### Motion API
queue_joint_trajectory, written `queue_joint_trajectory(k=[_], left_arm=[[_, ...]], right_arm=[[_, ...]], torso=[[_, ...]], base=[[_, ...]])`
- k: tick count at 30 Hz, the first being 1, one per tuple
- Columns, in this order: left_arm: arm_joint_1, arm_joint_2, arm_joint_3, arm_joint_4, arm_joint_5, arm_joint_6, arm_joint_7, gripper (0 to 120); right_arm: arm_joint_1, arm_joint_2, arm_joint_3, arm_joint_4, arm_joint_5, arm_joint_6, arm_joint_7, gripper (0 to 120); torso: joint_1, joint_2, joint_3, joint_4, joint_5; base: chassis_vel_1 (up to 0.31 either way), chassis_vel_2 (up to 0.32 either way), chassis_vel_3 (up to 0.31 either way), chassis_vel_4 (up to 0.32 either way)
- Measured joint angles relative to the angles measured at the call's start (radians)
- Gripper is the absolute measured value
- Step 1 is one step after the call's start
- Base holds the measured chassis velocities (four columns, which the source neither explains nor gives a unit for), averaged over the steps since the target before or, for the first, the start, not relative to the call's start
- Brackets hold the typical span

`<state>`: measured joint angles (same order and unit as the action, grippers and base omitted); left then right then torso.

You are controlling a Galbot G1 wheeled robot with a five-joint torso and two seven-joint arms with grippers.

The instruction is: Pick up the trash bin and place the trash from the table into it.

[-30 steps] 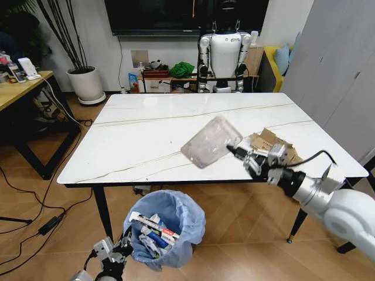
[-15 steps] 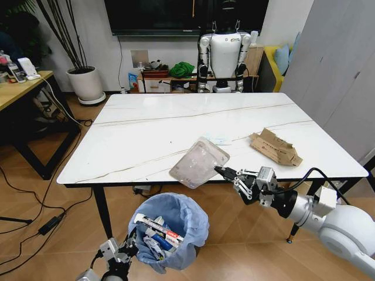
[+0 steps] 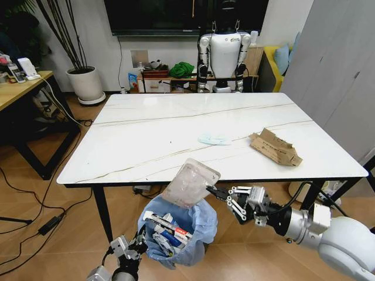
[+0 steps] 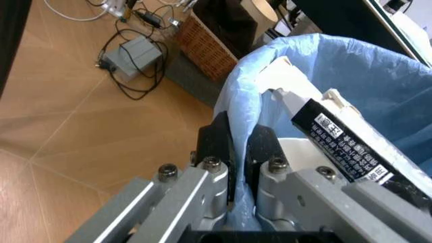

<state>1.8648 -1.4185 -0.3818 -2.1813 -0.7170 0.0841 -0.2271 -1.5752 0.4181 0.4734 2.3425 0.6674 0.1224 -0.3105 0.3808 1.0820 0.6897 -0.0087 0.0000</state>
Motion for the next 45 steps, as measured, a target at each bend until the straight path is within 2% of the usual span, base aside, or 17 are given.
queue_joint_trajectory(k=[10, 19, 20, 23, 37, 40, 43, 44, 45], left_arm=[[0.008, -0.006, 0.005, -0.012, 0.013, 0.0, 0.0, 0], [0.003, -0.005, 0.01, -0.009, 0.014, 0.002, 0.0, 0], [0.002, -0.005, 0.01, -0.009, 0.014, 0.003, -0.001, 0], [-0.001, -0.004, 0.01, -0.009, 0.014, 0.004, -0.005, 0], [-0.004, -0.001, 0.011, -0.009, 0.011, 0.005, -0.005, 0], [-0.004, -0.001, 0.008, -0.009, 0.011, 0.005, -0.004, 0], [-0.004, 0.0, 0.005, -0.006, 0.016, 0.005, -0.003, 0], [-0.004, 0.0, 0.005, -0.006, 0.016, 0.005, -0.003, 0], [-0.002, 0.003, 0.001, -0.001, 0.021, 0.007, -0.003, 0]], right_arm=[[-0.026, 0.036, -0.012, -0.054, -0.068, 0.026, -0.014, 0], [-0.011, 0.035, -0.012, -0.072, -0.07, 0.034, -0.016, 0], [-0.012, 0.036, -0.014, -0.073, -0.07, 0.034, -0.016, 5], [-0.016, 0.037, -0.016, -0.074, -0.075, 0.036, -0.02, 8], [-0.029, 0.043, -0.023, -0.081, -0.09, 0.044, -0.034, 9], [-0.025, 0.048, -0.022, -0.081, -0.089, 0.045, -0.034, 15], [-0.021, 0.057, -0.017, -0.083, -0.09, 0.049, -0.034, 30], [-0.021, 0.057, -0.017, -0.083, -0.09, 0.049, -0.034, 30], [-0.014, 0.065, -0.011, -0.087, -0.087, 0.052, -0.033, 34]], torso=[[0.0, 0.0, 0.0, 0.0, 0.0], [0.0, 0.0, 0.0, 0.0, -0.0001], [0.0, 0.0, 0.0, 0.0, 0.0], [0.0, 0.0, 0.0, 0.0, 0.0], [0.0, 0.0, 0.0, -0.0001, 0.0], [0.0, 0.0, 0.0, 0.0, -0.0001], [0.0, 0.0, 0.0, -0.0001, -0.0001], [0.0, 0.0, 0.0, -0.0001, -0.0001], [0.0, 0.0, 0.0, -0.0001, 0.0]], base=[[0.0, 0.0, 0.0, 0.0], [0.0, 0.0, 0.0, 0.0], [0.0, 0.0, 0.0, 0.0], [0.0, 0.0, 0.0, 0.0], [0.0, 0.0, 0.0, 0.0], [0.0, 0.0, 0.0, 0.0], [0.0, 0.0, 0.0, 0.0], [0.0, 0.0, 0.0, 0.0], [0.0, 0.0, 0.0, 0.0]])
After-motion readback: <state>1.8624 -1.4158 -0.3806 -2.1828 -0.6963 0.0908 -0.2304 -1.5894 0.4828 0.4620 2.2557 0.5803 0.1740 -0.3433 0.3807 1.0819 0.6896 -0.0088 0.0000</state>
